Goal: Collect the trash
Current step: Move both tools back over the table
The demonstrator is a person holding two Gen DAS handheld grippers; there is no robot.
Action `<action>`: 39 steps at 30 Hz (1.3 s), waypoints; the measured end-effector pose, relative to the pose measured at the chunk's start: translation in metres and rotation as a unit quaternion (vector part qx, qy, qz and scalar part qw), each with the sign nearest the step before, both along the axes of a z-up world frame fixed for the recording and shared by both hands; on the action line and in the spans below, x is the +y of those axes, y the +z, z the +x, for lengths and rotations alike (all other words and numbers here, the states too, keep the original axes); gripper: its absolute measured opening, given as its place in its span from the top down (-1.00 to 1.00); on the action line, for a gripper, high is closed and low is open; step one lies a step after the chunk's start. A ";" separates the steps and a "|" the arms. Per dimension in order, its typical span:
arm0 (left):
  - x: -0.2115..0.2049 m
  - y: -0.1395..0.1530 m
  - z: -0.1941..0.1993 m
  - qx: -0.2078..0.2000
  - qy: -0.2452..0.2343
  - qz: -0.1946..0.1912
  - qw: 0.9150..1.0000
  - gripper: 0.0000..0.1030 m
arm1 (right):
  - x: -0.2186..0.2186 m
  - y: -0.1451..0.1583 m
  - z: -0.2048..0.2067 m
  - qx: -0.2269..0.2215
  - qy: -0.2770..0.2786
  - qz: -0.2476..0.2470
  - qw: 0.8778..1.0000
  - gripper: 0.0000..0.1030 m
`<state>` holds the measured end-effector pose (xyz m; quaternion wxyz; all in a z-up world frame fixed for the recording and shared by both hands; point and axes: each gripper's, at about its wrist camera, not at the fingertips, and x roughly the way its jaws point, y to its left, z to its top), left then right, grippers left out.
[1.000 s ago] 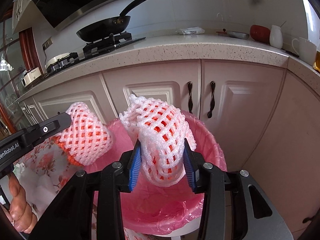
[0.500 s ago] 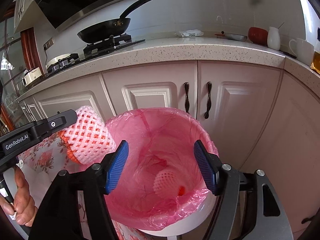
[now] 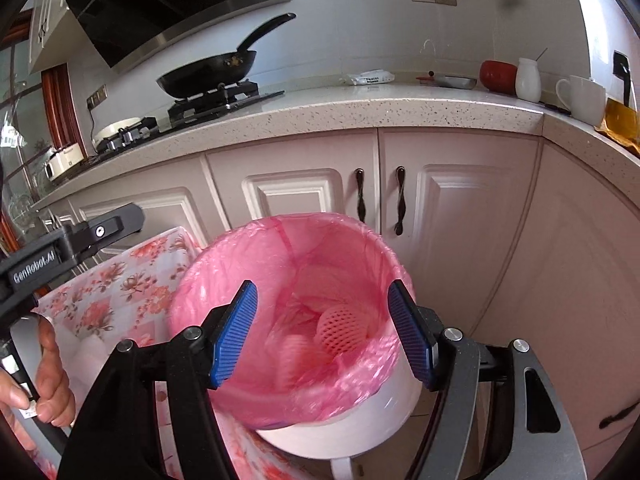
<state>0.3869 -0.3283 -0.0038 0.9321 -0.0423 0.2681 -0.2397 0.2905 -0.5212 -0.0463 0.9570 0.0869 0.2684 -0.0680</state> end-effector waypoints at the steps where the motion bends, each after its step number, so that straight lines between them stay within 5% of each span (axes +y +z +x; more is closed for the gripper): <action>1: 0.010 -0.001 -0.006 -0.009 0.009 0.007 1.000 -0.41 | 0.007 0.002 -0.005 -0.005 0.004 -0.002 1.000 -0.31; 4: 0.036 -0.005 -0.020 -0.022 0.027 0.032 0.999 -0.69 | 0.029 0.006 -0.019 -0.017 0.015 -0.010 1.000 -0.44; 10: 0.119 -0.018 -0.070 -0.052 0.090 0.095 0.990 -0.89 | 0.088 0.009 -0.050 -0.034 0.055 -0.008 0.998 -0.55; 16: 0.203 -0.022 -0.122 -0.064 0.146 0.141 0.977 -0.91 | 0.153 -0.002 -0.074 -0.031 0.105 -0.004 0.994 -0.64; 24: 0.304 -0.051 -0.197 -0.047 0.226 0.178 0.957 -0.91 | 0.241 -0.053 -0.087 0.040 0.183 0.008 0.982 -0.64; 32: 0.346 -0.102 -0.245 0.012 0.235 0.206 0.950 -0.91 | 0.312 -0.083 -0.101 0.077 0.257 -0.043 0.963 -0.64; 39: 0.347 -0.119 -0.247 0.032 0.225 0.221 0.949 -0.91 | 0.340 -0.105 -0.080 0.109 0.274 -0.055 0.954 -0.64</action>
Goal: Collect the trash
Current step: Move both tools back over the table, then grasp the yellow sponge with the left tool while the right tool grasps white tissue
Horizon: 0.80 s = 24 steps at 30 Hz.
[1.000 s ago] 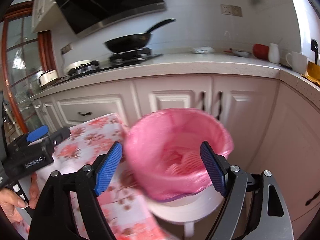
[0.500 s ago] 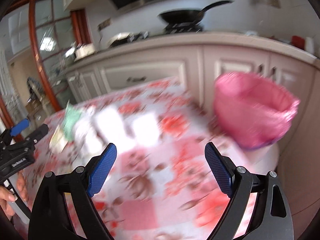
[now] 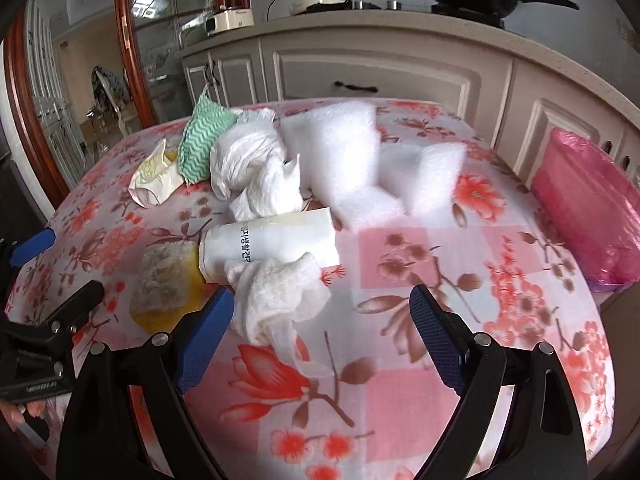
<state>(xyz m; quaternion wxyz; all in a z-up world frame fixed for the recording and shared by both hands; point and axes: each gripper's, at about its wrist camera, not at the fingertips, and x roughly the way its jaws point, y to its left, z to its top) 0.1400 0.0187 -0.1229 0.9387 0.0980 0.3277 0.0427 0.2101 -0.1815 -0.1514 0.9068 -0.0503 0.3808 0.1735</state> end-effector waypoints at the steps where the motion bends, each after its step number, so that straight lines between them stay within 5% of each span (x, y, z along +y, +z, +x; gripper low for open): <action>1: -0.003 -0.001 0.001 0.002 -0.001 0.002 1.000 -0.91 | 0.003 -0.003 0.003 0.006 0.003 0.000 1.000 -0.64; 2: -0.005 -0.002 0.002 0.005 -0.003 0.003 1.000 -0.91 | 0.004 -0.005 0.003 0.009 0.005 -0.001 1.000 -0.63; 7: -0.013 -0.003 0.006 0.014 -0.012 -0.004 1.000 -0.90 | -0.002 -0.012 0.002 0.024 0.023 0.006 0.999 0.35; 20: -0.059 -0.008 0.044 0.051 -0.044 -0.052 0.996 -0.64 | -0.056 0.009 -0.011 -0.015 -0.016 0.037 0.999 0.41; 24: -0.067 -0.019 0.053 0.071 -0.042 -0.048 0.995 -0.19 | -0.058 0.007 -0.016 -0.016 -0.013 0.042 0.999 0.41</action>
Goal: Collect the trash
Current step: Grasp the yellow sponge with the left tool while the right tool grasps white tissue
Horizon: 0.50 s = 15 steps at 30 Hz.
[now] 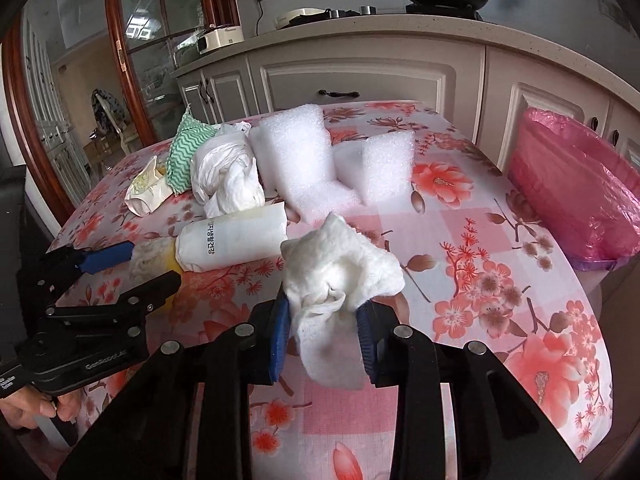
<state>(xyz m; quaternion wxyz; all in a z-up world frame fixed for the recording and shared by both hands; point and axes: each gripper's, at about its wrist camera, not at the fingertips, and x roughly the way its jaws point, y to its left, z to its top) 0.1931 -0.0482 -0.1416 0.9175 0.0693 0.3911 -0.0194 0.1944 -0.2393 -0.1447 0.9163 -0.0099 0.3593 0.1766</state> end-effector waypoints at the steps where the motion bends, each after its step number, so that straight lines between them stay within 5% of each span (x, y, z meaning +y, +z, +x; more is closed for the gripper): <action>1: -0.001 0.000 -0.003 -0.008 0.000 0.002 1.000 -0.12 | -0.001 0.000 -0.001 0.000 0.001 0.001 1.000 0.41; 6: 0.001 0.001 -0.017 -0.026 -0.008 0.001 1.000 0.10 | -0.001 -0.001 -0.005 -0.007 0.009 0.011 1.000 0.41; 10: 0.001 0.011 -0.031 -0.051 -0.018 -0.014 0.998 0.65 | -0.009 0.003 -0.006 -0.013 0.002 0.024 1.000 0.41; 15: -0.006 0.019 -0.030 -0.057 -0.028 -0.019 0.998 0.66 | -0.020 0.006 -0.006 -0.013 -0.009 0.031 0.999 0.41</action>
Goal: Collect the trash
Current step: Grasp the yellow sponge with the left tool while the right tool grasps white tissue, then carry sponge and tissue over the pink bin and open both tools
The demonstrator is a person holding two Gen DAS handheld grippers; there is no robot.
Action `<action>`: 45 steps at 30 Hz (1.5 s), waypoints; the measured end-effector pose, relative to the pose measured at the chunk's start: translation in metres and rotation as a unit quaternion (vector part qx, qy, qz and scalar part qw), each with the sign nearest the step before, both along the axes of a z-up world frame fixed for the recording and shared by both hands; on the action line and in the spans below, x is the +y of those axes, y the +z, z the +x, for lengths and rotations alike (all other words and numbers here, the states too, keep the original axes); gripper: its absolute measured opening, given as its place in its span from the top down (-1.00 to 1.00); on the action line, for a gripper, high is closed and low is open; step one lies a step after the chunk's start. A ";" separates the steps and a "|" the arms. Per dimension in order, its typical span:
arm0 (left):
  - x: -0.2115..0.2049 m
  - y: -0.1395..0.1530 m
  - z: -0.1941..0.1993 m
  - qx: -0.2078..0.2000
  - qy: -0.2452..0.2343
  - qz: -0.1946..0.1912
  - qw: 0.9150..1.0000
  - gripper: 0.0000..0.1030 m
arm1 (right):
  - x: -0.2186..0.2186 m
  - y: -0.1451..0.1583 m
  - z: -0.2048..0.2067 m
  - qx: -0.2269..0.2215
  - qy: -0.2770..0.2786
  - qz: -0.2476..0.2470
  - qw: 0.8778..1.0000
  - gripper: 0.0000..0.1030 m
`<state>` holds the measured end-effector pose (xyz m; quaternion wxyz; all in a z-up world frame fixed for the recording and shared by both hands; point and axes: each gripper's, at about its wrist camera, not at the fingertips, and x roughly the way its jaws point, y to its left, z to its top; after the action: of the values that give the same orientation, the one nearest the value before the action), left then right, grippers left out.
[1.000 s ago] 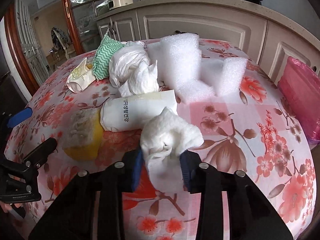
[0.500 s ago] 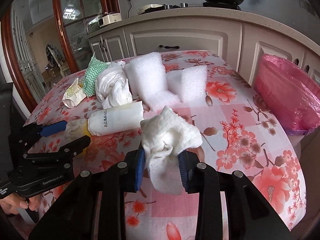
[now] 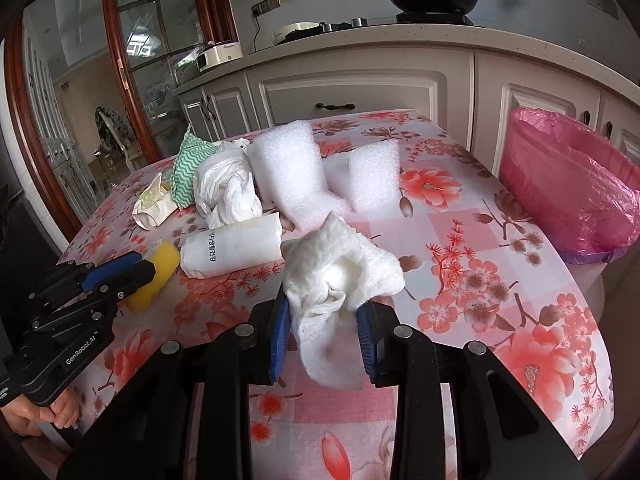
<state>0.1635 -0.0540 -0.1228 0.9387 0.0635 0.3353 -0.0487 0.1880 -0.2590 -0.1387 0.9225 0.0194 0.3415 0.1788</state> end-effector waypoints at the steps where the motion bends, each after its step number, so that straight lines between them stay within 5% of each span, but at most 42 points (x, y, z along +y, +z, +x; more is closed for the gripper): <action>1: 0.000 -0.002 0.001 0.004 0.002 -0.002 1.000 0.59 | -0.002 0.000 0.000 0.000 -0.002 0.000 1.000 0.41; 3: 0.002 -0.006 0.000 0.011 0.004 -0.005 1.000 0.44 | -0.004 -0.002 -0.001 0.003 -0.004 0.002 1.000 0.41; 6: 0.002 -0.010 -0.001 0.008 0.022 0.016 1.000 -0.33 | -0.005 -0.005 0.001 0.010 -0.005 0.005 1.000 0.41; 7: 0.002 -0.011 0.000 0.004 0.027 0.018 0.999 -0.36 | -0.005 -0.006 0.001 0.010 -0.005 0.006 1.000 0.41; 15: 0.011 -0.023 0.013 0.036 0.039 0.004 0.999 -0.36 | -0.003 -0.009 0.002 0.013 -0.004 0.004 1.000 0.41; 18: 0.014 -0.026 0.015 0.046 0.027 -0.013 0.998 -0.01 | -0.004 -0.011 0.002 0.016 -0.005 0.005 1.000 0.41; 34: -0.021 0.010 -0.007 -0.027 -0.031 0.005 0.999 0.11 | -0.013 0.001 -0.001 0.000 -0.011 0.009 1.000 0.41; 45: -0.070 0.032 0.024 -0.052 -0.076 0.002 0.996 0.11 | -0.052 0.026 0.013 -0.033 -0.058 0.004 0.998 0.41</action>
<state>0.1878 -0.1244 -0.0906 0.9484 0.0937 0.2800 -0.1159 0.2008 -0.3106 -0.1126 0.9418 0.0371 0.3089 0.1271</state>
